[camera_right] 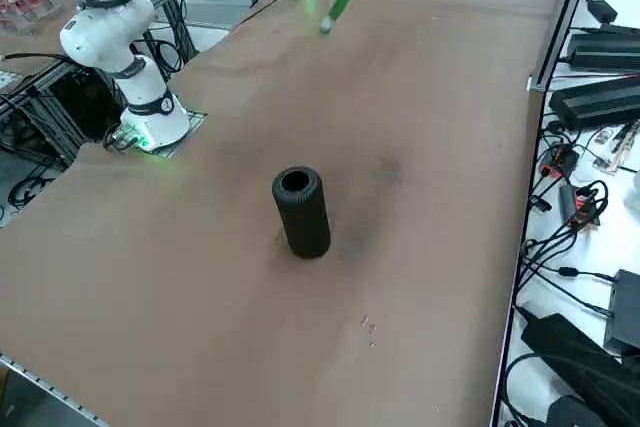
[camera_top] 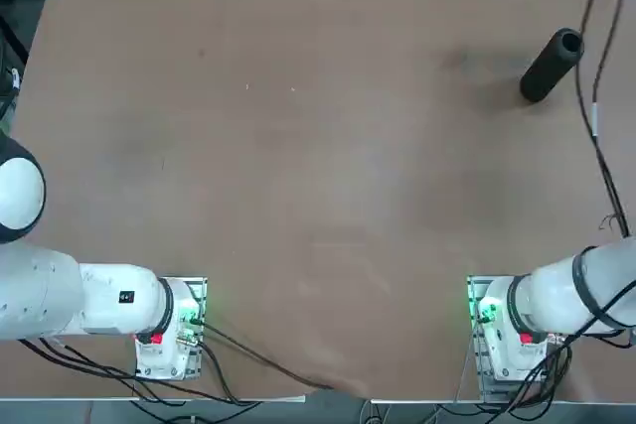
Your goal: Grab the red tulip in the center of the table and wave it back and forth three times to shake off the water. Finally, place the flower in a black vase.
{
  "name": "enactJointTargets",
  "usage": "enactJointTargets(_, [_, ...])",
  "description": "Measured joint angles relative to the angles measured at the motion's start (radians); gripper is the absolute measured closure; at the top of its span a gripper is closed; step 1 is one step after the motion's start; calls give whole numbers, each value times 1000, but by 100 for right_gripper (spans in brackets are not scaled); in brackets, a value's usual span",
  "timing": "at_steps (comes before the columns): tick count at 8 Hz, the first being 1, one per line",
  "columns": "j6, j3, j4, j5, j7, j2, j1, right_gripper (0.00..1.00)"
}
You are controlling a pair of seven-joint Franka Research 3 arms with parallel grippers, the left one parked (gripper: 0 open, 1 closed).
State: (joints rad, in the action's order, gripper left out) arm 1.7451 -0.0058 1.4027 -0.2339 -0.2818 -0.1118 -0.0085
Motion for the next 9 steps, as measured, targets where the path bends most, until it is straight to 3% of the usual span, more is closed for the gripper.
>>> enactJointTargets(2, [44, -24, -5, 17, 133, 3, -89, 88])
enactJointTargets(6, [78, -11, -5, 26, 122, 36, -88, 88])
enactJointTargets(9, [310, -46, 133, 29, 99, 58, -136, 88])
